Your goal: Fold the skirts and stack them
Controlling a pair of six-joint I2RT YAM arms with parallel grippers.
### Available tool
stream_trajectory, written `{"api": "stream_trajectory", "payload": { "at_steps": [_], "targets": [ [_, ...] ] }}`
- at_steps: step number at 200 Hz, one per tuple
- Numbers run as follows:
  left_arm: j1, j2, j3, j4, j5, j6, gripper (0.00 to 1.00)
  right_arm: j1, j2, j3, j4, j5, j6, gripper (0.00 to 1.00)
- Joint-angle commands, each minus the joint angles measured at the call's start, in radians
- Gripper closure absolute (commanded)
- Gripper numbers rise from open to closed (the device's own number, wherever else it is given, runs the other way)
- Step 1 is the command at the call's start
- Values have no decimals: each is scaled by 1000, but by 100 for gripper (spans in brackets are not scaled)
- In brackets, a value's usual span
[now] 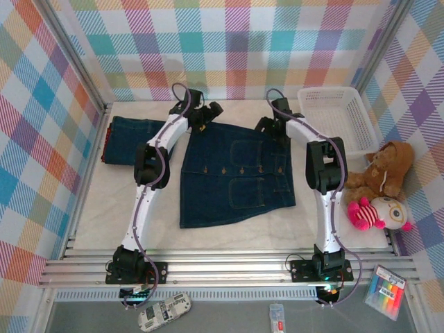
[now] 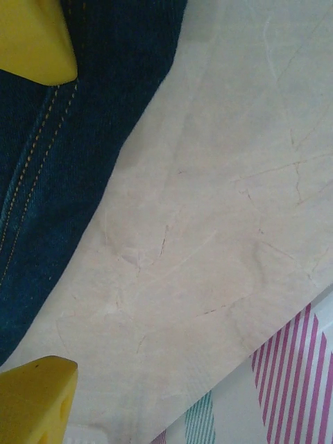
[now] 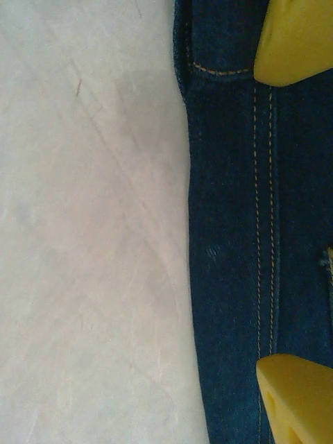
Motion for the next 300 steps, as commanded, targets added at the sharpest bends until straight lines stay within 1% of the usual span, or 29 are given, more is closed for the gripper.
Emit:
{"api": "stream_trajectory", "payload": {
  "at_steps": [1, 35, 61, 79, 112, 127, 138, 151, 163, 178, 193, 210, 222, 240, 259, 280, 300],
  "targets": [
    [34, 61, -7, -96, 7, -6, 0, -23, 41, 8, -94, -22, 12, 1],
    [68, 60, -32, -115, 1, -6, 0, -24, 49, 14, -119, -15, 18, 1],
    [88, 64, -25, -72, 46, 11, 0, -24, 48, 24, -98, -56, 32, 1],
    [92, 73, 22, -79, 52, 44, 0, -24, 54, 42, -88, -99, 44, 1],
    [106, 95, 72, -53, 76, 66, 0, -24, 78, 91, -93, -115, 66, 1],
    [108, 100, 114, -63, 55, 109, 0, -24, 89, 109, -81, -147, 73, 1],
    [109, 98, 153, -74, 53, 137, 0, -24, 91, 124, -72, -183, 60, 1],
    [110, 95, 213, -97, 65, 165, 0, -24, 87, 156, -95, -197, 34, 1],
    [110, 80, 254, -119, 70, 182, 0, -24, 65, 172, -112, -204, 12, 1],
    [110, 35, 253, -138, 68, 190, 0, -23, 5, 149, -103, -209, -5, 1],
    [108, -8, 248, -176, 65, 184, 0, -23, -77, 77, -63, -222, -10, 1],
    [105, -63, 224, -206, 87, 169, 0, -22, -184, -33, -14, -245, -11, 1],
    [98, -111, 186, -213, 104, 163, 0, -22, -261, -119, 13, -262, -15, 1],
    [82, -205, 74, -186, 124, 149, 0, -21, -374, -254, 40, -277, -16, 1],
    [64, -330, -130, -106, 135, 123, 0, -20, -494, -398, 48, -282, -17, 1],
    [48, -495, -380, 10, 144, 66, 0, -21, -626, -552, 29, -273, -21, 1],
    [43, -678, -636, 111, 99, 7, 0, -23, -747, -677, -29, -214, -24, 1]
  ]
}}
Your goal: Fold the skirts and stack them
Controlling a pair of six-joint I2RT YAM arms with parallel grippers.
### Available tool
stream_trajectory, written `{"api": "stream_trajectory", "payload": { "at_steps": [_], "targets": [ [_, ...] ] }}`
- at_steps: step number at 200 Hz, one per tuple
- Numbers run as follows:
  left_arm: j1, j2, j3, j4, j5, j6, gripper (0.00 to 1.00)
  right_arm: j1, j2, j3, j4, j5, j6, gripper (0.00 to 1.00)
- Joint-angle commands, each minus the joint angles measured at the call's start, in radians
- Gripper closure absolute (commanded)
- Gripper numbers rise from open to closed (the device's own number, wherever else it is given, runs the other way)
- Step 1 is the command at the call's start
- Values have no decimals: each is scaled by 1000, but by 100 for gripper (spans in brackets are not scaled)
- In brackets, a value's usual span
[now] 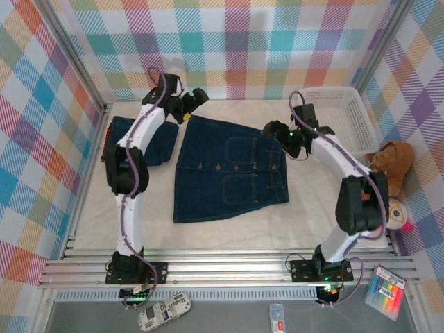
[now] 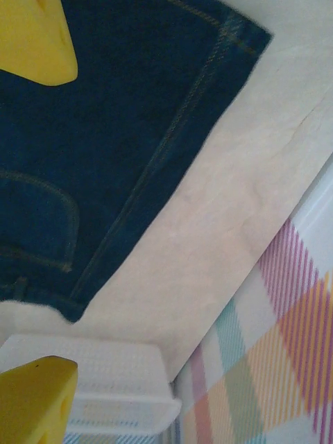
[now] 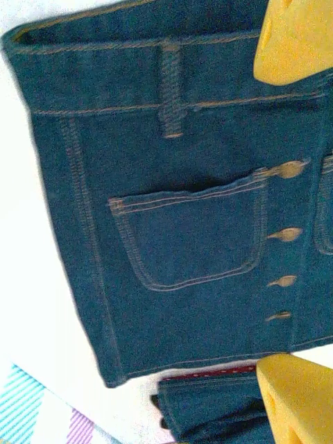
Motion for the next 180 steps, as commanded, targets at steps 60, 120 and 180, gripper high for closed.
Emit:
{"api": "stream_trajectory", "payload": {
  "at_steps": [60, 120, 180],
  "targets": [
    [3, -620, -741, 97, -307, -129, 0, -4, -387, -465, -119, 81, 56, 2],
    [17, -751, -904, 45, -378, -171, 0, -4, -397, -644, 46, 20, 220, 17],
    [18, -723, -903, 54, -357, -195, 0, -4, -365, -732, 213, -1, 338, 27]
  ]
}}
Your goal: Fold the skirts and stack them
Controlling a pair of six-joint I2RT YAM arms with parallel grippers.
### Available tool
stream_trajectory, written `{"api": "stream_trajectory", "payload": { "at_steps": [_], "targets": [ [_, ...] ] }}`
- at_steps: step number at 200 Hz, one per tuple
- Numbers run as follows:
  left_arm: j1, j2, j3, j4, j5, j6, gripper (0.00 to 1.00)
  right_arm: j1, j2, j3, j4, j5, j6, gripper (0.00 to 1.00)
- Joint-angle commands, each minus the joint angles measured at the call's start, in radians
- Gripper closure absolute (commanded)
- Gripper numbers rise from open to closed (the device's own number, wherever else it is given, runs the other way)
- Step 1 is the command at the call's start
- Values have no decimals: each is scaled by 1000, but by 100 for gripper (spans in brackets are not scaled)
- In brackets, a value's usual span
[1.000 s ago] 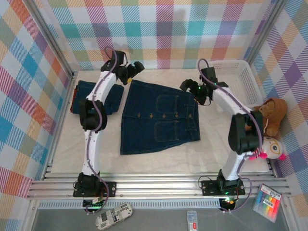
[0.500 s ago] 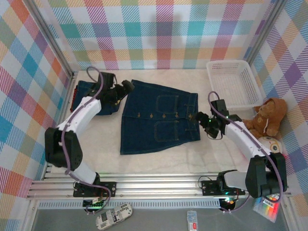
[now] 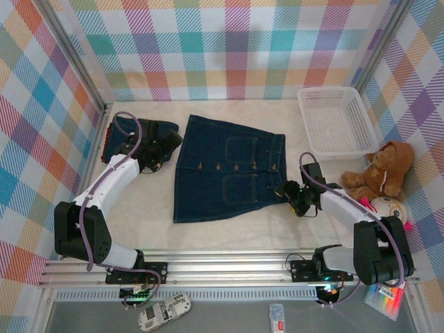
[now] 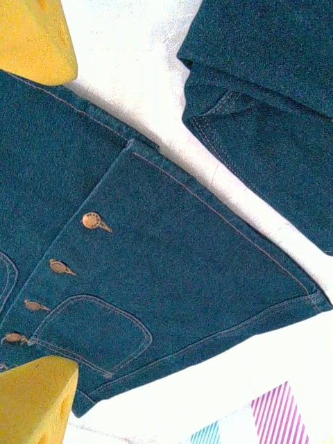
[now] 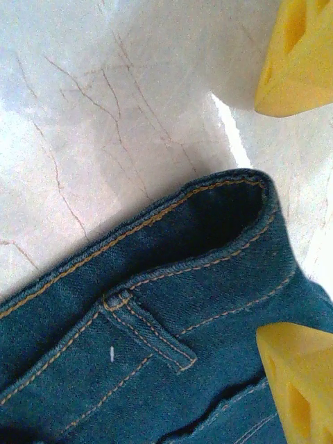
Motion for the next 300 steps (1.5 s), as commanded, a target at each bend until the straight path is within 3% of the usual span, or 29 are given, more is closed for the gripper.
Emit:
{"api": "stream_trajectory", "payload": {
  "at_steps": [1, 114, 174, 197, 267, 300],
  "targets": [
    [11, 8, -3, -6, -10, -19, 0, -4, 1, -26, 99, -17, 67, 27],
    [12, 34, -2, -12, 6, -20, 0, -5, 27, -74, 176, -13, 51, 47],
    [12, 39, -2, -16, 11, -23, 0, -5, 8, -97, 209, -15, 37, 80],
    [12, 36, -6, -21, 14, -26, 0, -4, -18, -111, 205, -6, 49, 100],
    [6, -97, -165, -151, 50, -57, 0, -4, -38, -119, 208, -26, 101, 100],
    [-22, -261, -293, -359, 47, -84, 3, -5, -36, -115, 188, -36, 116, 100]
  ]
}}
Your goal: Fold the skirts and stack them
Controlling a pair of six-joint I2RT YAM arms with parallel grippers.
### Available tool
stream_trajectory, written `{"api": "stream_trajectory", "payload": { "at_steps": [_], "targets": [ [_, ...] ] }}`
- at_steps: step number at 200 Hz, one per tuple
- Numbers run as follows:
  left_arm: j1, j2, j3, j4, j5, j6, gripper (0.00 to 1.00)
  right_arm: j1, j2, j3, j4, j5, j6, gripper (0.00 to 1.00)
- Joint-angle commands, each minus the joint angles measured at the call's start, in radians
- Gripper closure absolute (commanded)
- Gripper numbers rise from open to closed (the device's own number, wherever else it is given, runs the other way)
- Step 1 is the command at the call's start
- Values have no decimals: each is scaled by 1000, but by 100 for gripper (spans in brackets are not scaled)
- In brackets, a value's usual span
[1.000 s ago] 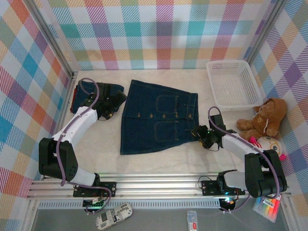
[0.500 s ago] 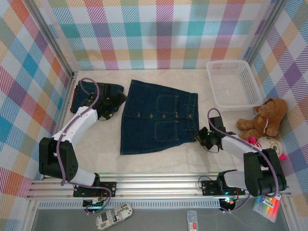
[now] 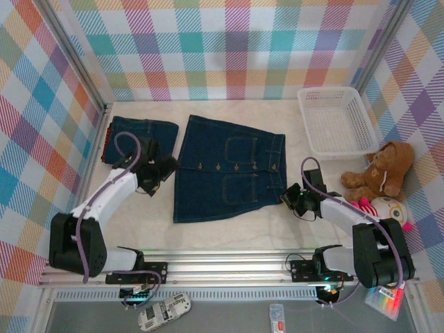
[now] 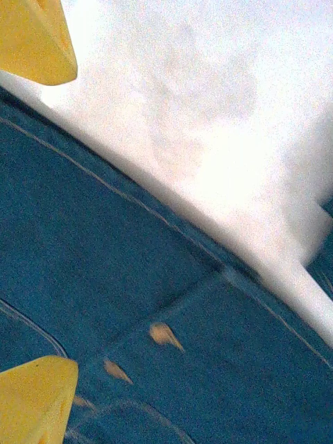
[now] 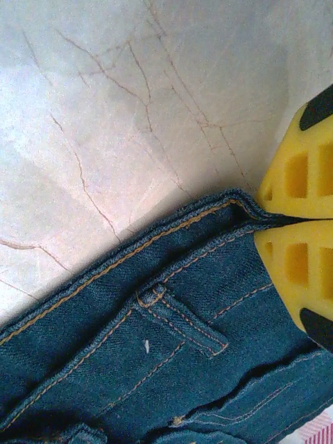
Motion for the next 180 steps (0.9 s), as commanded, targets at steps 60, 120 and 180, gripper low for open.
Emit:
{"api": "stream_trajectory", "payload": {
  "at_steps": [60, 120, 180],
  "targets": [
    [-45, -463, -340, -254, 138, -190, 40, 1, -36, 0, -42, -7, 1, 100],
    [-76, -366, -419, -26, 261, -231, 46, 2, -19, 13, -29, -10, -4, 100],
    [-121, -327, -465, 67, 266, -281, 58, 2, -27, 10, -36, -4, -2, 100]
  ]
}}
